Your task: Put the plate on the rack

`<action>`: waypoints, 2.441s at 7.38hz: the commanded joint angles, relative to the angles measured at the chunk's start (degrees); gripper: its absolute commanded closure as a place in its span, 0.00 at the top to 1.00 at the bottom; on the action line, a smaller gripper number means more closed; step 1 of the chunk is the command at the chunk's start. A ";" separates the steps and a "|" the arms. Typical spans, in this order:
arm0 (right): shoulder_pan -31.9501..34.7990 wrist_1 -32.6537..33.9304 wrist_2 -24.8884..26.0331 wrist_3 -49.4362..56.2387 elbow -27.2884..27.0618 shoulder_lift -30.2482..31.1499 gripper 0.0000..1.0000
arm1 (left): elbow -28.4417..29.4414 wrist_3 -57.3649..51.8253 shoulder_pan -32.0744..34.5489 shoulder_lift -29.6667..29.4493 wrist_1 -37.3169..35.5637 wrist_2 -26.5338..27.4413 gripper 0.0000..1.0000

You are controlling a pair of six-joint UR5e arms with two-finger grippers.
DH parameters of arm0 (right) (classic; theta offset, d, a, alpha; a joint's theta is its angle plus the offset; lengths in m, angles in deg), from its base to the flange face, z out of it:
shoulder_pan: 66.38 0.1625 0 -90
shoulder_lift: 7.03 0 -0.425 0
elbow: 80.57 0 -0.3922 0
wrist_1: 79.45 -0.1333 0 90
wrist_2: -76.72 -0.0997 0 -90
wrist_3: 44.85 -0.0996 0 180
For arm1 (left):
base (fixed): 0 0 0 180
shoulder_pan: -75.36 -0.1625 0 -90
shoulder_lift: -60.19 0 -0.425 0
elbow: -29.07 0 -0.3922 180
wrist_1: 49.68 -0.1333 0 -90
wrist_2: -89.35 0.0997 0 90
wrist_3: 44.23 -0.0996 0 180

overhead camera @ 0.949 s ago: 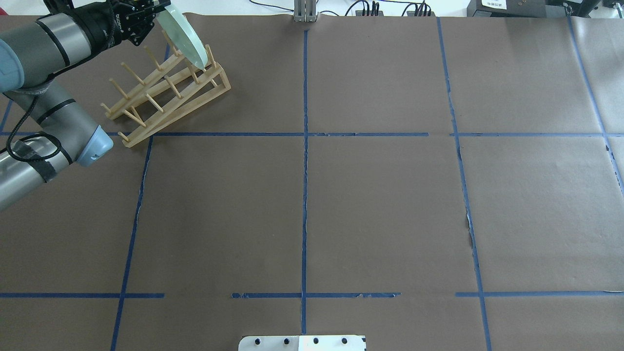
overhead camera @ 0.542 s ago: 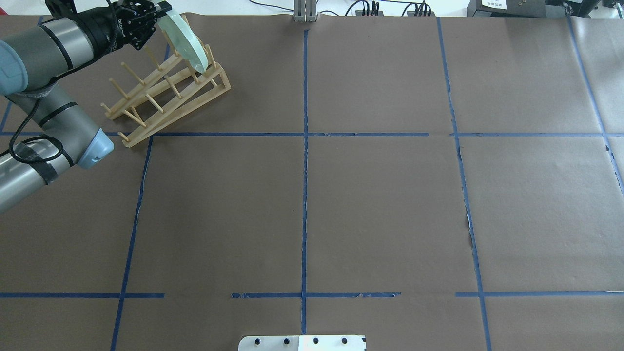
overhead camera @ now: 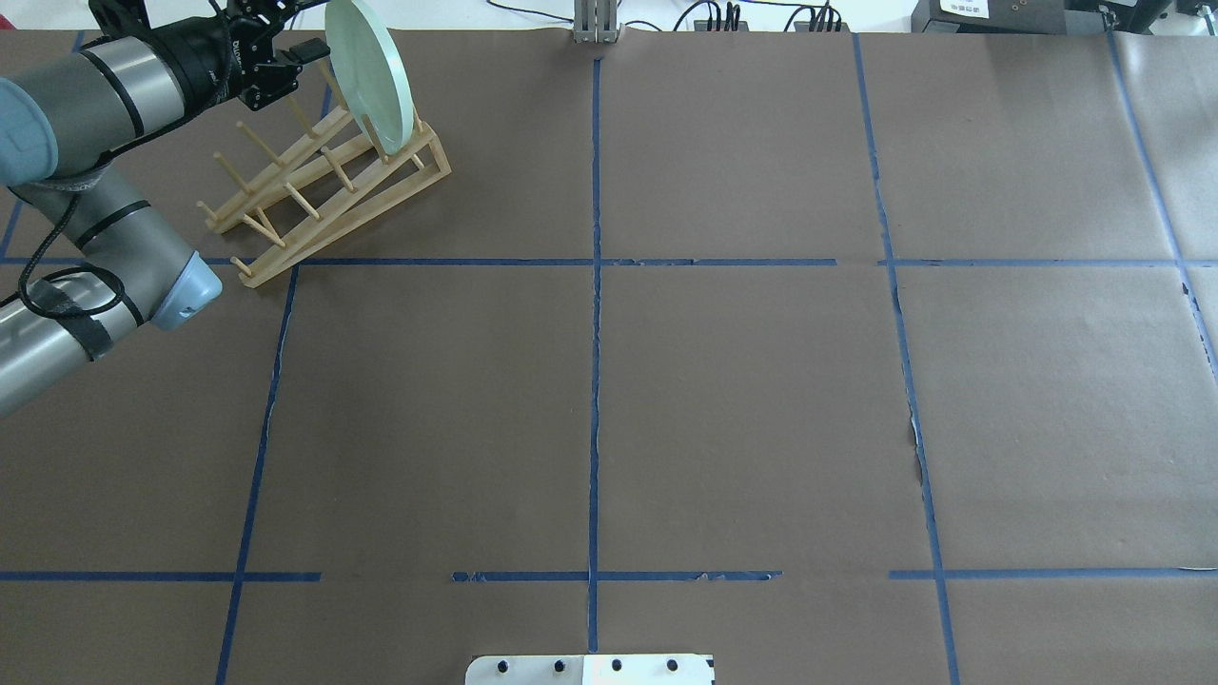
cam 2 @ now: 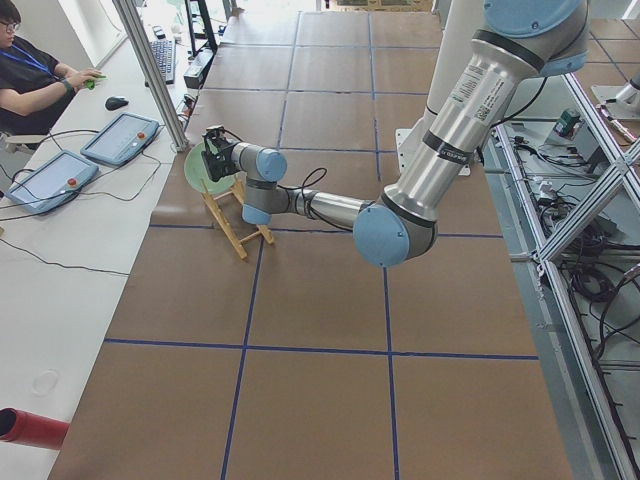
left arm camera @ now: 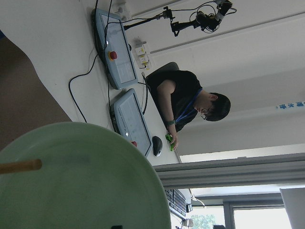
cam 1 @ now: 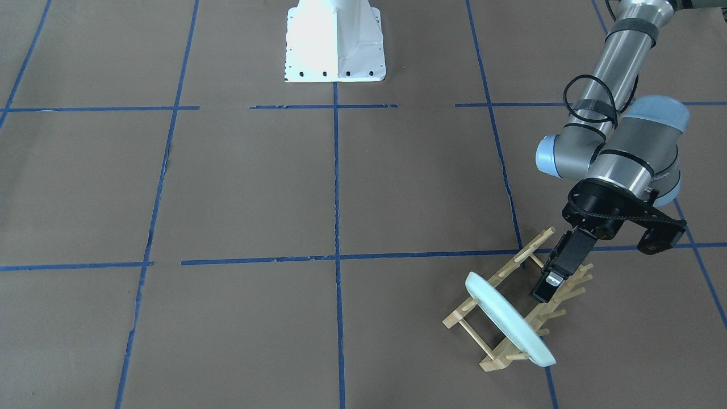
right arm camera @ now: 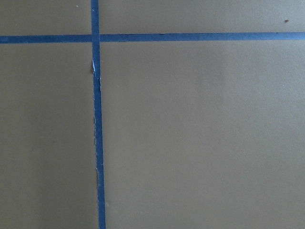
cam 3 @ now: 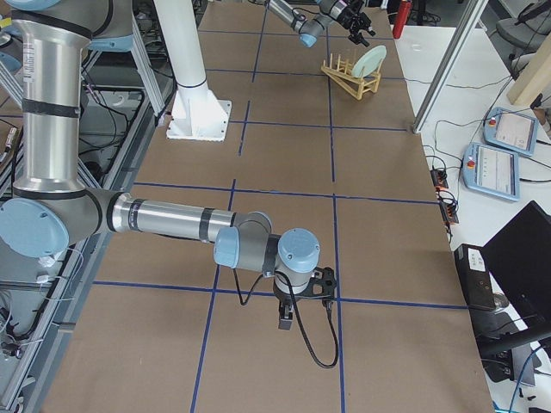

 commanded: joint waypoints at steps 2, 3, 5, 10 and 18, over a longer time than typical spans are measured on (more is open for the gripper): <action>0.08 0.00 0.00 -0.01 0.00 0.00 1.00 | -0.75 -11.19 1.30 0.09 -4.50 -3.66 1.00; 0.00 0.00 0.00 -0.01 0.00 0.00 1.00 | -3.97 -17.07 2.70 0.70 -10.61 -6.31 1.00; 0.00 0.00 0.00 -0.01 0.00 0.00 1.00 | -12.66 -29.64 6.47 2.71 -25.99 -13.85 1.00; 0.00 0.00 0.00 -0.01 0.00 0.00 1.00 | -35.61 -67.48 10.80 9.93 -67.52 -21.45 1.00; 0.00 0.00 0.00 -0.01 0.00 0.00 1.00 | -27.06 -113.59 29.67 28.99 -80.20 -32.00 1.00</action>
